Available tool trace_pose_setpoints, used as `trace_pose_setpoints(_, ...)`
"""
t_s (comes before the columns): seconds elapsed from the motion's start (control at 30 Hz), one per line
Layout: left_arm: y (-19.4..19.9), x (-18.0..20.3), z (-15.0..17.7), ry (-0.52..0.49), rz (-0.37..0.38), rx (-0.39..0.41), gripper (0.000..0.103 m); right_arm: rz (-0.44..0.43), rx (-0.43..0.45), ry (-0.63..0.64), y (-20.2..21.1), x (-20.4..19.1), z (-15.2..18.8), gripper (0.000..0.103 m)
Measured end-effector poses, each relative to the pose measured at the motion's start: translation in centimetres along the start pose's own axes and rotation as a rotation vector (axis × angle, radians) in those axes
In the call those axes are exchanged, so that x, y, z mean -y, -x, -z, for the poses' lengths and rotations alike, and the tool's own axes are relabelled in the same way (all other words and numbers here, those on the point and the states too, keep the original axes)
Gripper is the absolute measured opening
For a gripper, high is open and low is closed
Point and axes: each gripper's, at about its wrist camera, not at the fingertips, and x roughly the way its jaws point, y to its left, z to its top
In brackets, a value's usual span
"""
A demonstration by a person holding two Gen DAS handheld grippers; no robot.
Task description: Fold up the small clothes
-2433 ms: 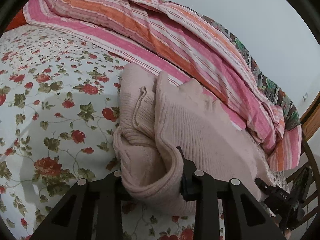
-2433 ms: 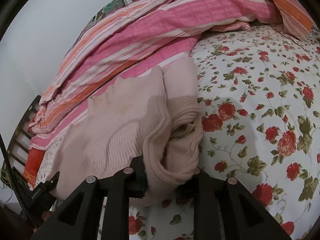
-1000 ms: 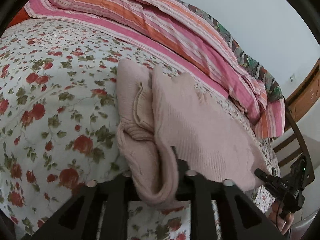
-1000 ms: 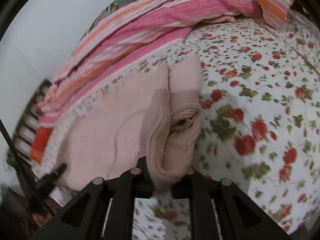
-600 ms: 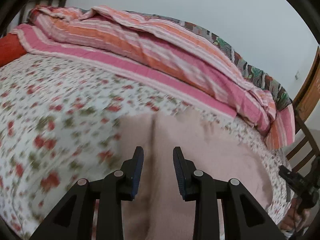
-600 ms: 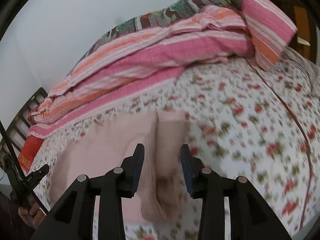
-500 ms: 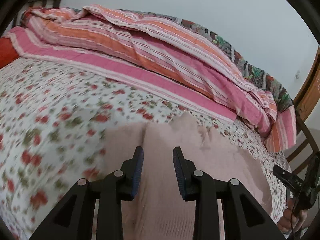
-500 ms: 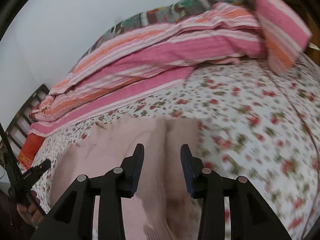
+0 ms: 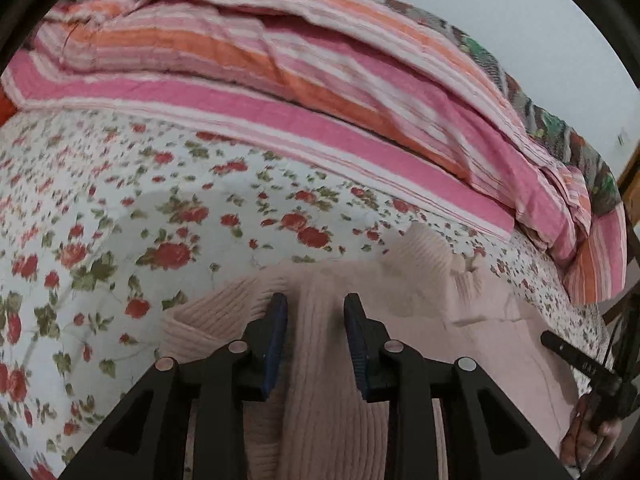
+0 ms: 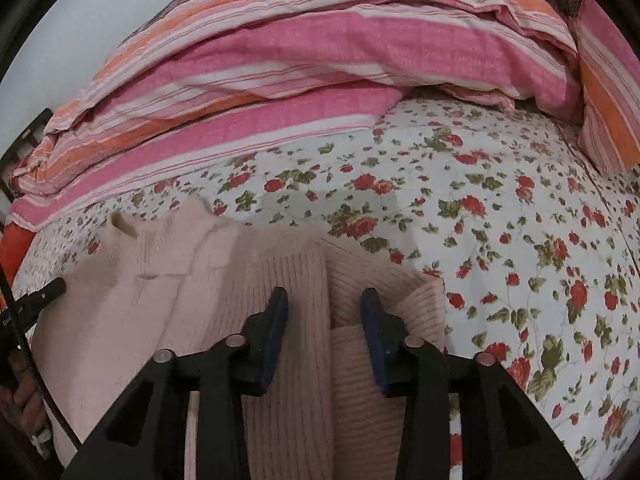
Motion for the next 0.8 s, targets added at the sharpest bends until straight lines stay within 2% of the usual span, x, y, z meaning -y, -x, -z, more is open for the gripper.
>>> trace_pose_setpoints(0.03, -0.2, 0.2, 0.0, -0.016, 0.012, -0.004, 0.009, -0.001, -0.003, 0.007, -0.3, -0.3, 0.0, 0.02)
trace_pose_setpoints(0.07, -0.4, 0.4, 0.0, -0.027, 0.019, -0.013, 0.007, -0.001, -0.002, 0.016, -0.4, -0.5, -0.1, 0.016)
trace_pose_setpoints(0.1, -0.4, 0.5, 0.1, -0.035, 0.021, -0.009, 0.007, 0.001, 0.006, 0.023, -0.3, -0.6, 0.0, 0.008)
trace_pose_setpoints(0.13, -0.2, 0.6, 0.1, -0.04, 0.018, 0.006, 0.007, -0.004, 0.013, 0.028, -0.2, -0.7, -0.1, 0.006)
trace_pose_setpoints(0.27, 1.3, 0.2, -0.4, -0.023, 0.037, 0.086, 0.007, -0.031, 0.038, 0.013, 0.7, -0.4, -0.4, 0.006)
trace_pose_setpoints(0.37, 1.3, -0.5, -0.7, 0.01, 0.043, 0.085, 0.007, -0.047, 0.019, -0.007, 0.5, 0.1, -0.7, 0.01)
trace_pose_setpoints(0.43, 1.0, -0.7, -0.6, 0.02, 0.04, 0.07, 0.007, -0.063, -0.01, -0.02, 0.1, 0.4, -0.9, 0.028)
trace_pose_setpoints(0.5, 0.7, -0.6, -0.6, 0.016, 0.032, 0.062, 0.007, -0.081, -0.022, -0.023, -0.3, 0.4, -0.9, 0.032)
trace_pose_setpoints(0.57, 0.7, -0.5, -0.5, 0.011, 0.024, 0.059, 0.007, -0.052, -0.035, 0.002, -0.9, -0.2, -0.9, 0.032)
trace_pose_setpoints(0.6, 0.6, -0.5, -0.5, 0.011, 0.027, 0.058, 0.007, -0.043, -0.035, 0.015, -1.0, -0.4, -0.9, 0.024)
trace_pose_setpoints(0.63, 0.6, -0.5, -0.5, 0.012, 0.029, 0.059, 0.007, -0.055, -0.031, 0.03, -1.0, -0.6, -0.8, 0.006)
trace_pose_setpoints(0.73, 1.1, -0.5, -0.5, 0.016, 0.054, 0.088, 0.007, -0.066, 0.033, 0.06, 0.1, -1.3, -0.9, 0.005)
trace_pose_setpoints(0.8, 1.9, -0.6, -0.7, 0.016, 0.075, 0.125, 0.007, -0.107, 0.105, 0.045, 1.6, -1.1, -1.3, 0.005)
